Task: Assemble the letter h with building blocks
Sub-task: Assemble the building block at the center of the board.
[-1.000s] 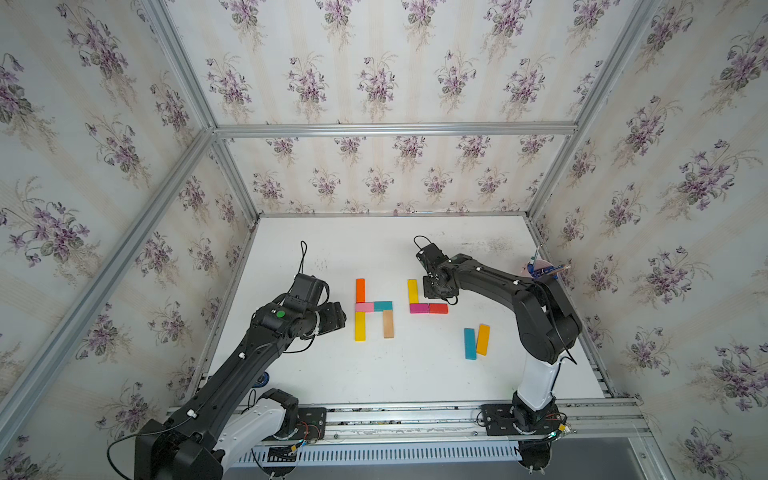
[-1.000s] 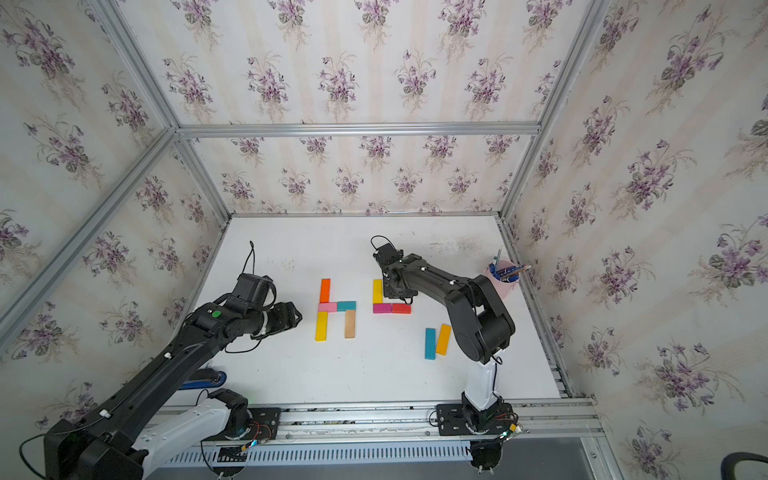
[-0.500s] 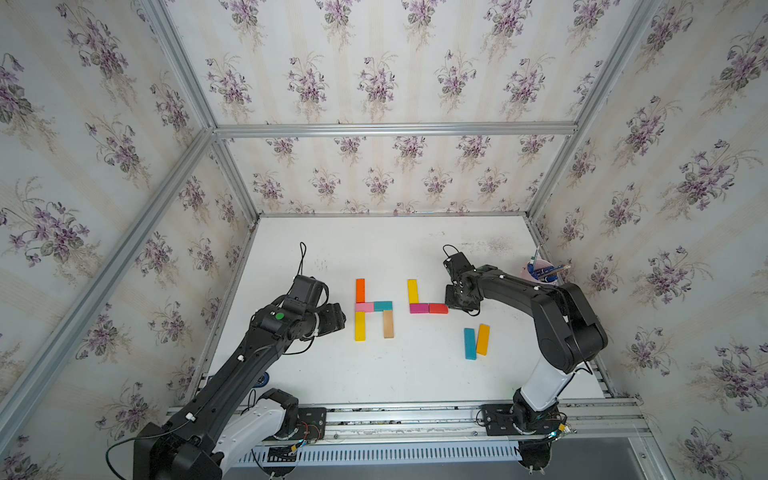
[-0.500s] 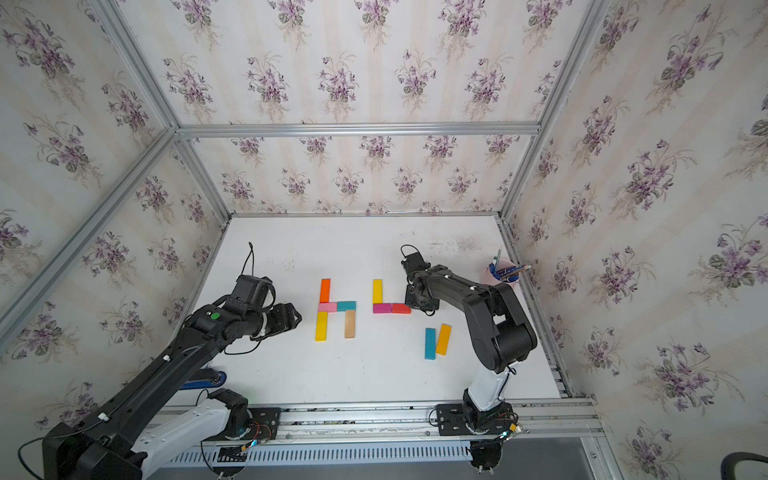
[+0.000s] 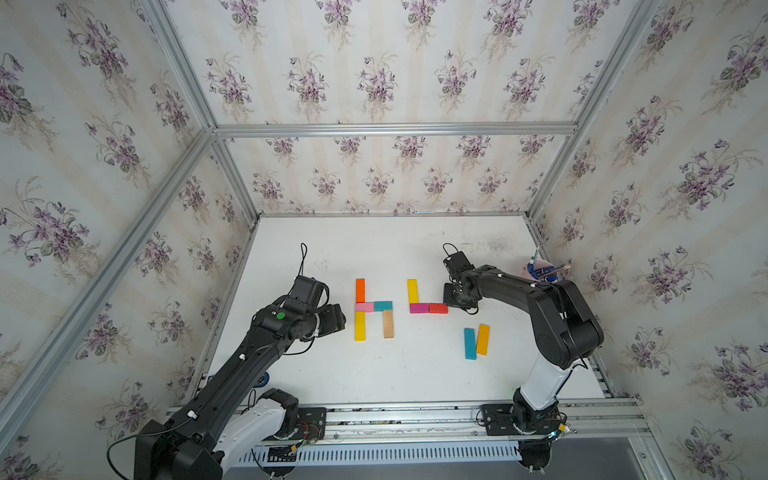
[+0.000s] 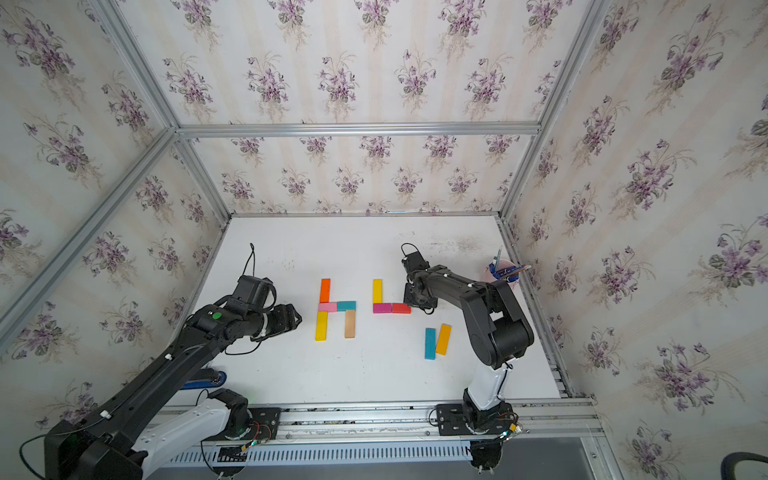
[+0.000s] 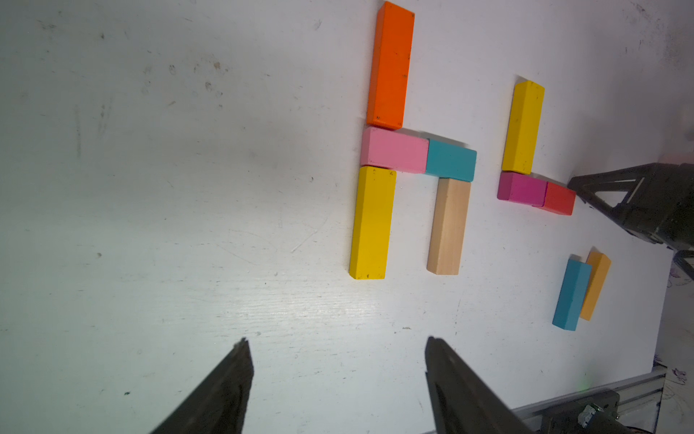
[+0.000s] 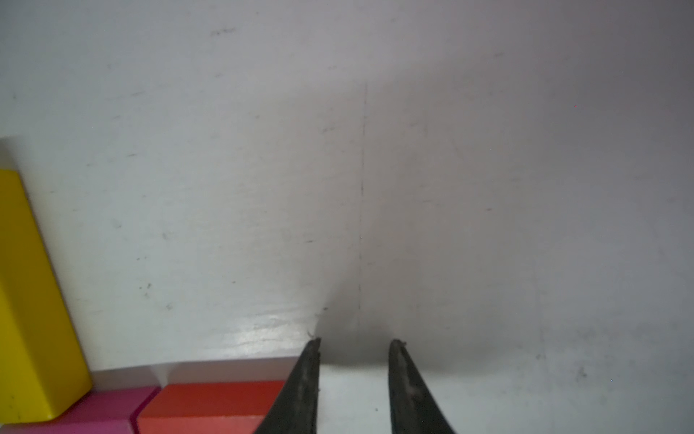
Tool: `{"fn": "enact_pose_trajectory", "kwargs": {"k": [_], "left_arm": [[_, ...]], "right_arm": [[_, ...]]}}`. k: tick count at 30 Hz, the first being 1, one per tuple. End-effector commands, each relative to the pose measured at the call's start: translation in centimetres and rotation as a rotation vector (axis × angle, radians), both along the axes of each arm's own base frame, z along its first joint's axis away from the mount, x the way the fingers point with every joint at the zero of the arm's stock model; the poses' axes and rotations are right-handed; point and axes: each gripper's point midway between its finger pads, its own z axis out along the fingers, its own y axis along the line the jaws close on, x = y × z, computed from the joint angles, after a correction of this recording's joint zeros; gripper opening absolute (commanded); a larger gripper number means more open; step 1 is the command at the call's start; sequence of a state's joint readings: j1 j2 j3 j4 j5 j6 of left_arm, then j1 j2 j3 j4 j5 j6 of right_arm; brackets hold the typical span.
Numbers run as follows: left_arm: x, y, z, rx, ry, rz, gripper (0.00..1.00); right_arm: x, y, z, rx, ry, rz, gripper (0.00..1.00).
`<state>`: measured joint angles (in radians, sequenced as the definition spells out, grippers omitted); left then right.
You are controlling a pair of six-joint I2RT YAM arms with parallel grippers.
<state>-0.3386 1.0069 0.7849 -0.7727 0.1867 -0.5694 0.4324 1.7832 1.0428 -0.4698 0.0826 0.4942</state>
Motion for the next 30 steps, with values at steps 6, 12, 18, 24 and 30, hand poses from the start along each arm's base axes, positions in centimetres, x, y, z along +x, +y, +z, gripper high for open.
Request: {"fn": "enact_pose_trajectory", "kwargs": {"k": [6,12,18,24,30], "left_arm": [[0.2,-0.2,0.1,-0.009,-0.010,-0.003,0.75],[0.2,-0.2,0.0,-0.008,-0.009,-0.003,0.75],[0.3,-0.2,0.1,-0.011,-0.009,-0.003,0.75],[0.3,-0.2,0.2,-0.010,-0.013,-0.004,0.75],[0.6,-0.6,0.0,-0.029,-0.006,-0.001,0.75]], "right_arm": [[-0.3,0.7,0.0,0.025,0.026,0.026,0.32],[-0.2,0.7,0.2,0.022,0.023,0.032,0.32],[0.2,0.0,0.4,-0.020,0.013,0.013,0.32],[0.4,-1.4,4.2,-0.116,-0.084,-0.037,0.46],[-1.0,5.0,7.2,-0.199,-0.160,0.146,0.86]]}}
